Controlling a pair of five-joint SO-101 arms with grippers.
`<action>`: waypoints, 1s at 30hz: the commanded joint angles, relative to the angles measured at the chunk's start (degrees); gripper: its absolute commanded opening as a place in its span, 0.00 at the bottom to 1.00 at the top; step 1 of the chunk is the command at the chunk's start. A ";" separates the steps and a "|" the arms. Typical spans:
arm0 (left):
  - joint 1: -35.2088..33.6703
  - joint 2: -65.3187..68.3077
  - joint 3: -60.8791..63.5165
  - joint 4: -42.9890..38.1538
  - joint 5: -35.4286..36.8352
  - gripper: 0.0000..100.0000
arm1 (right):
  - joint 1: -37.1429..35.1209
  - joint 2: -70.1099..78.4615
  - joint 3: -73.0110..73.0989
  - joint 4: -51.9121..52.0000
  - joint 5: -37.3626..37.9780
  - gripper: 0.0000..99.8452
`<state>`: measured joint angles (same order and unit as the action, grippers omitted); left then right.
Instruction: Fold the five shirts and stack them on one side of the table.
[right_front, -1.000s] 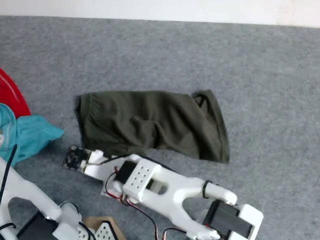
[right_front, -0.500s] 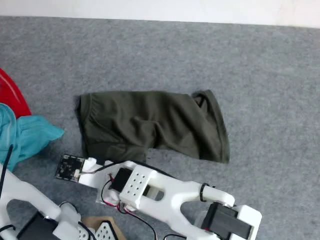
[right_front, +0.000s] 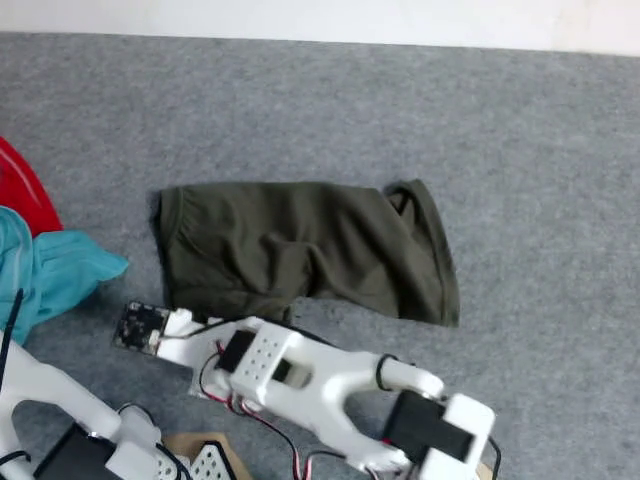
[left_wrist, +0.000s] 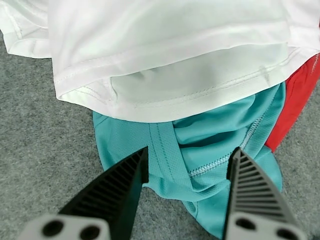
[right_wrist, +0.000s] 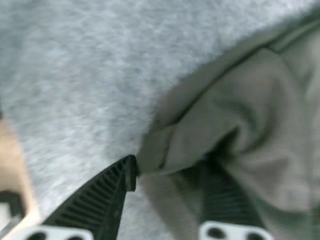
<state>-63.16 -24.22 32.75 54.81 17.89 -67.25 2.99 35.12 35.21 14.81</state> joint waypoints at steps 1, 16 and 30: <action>-0.22 -0.04 -1.98 -0.88 0.53 0.26 | 2.33 -0.22 -4.18 0.31 -0.53 0.08; -0.04 -0.04 -1.89 -0.88 0.53 0.26 | 5.85 -9.98 -5.49 6.02 -0.35 0.04; 0.22 -0.04 -1.89 -0.70 0.44 0.26 | 14.90 -8.57 -15.87 3.30 5.01 0.04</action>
<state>-63.16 -24.22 32.75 54.81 17.89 -53.98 -4.04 23.69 40.13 17.98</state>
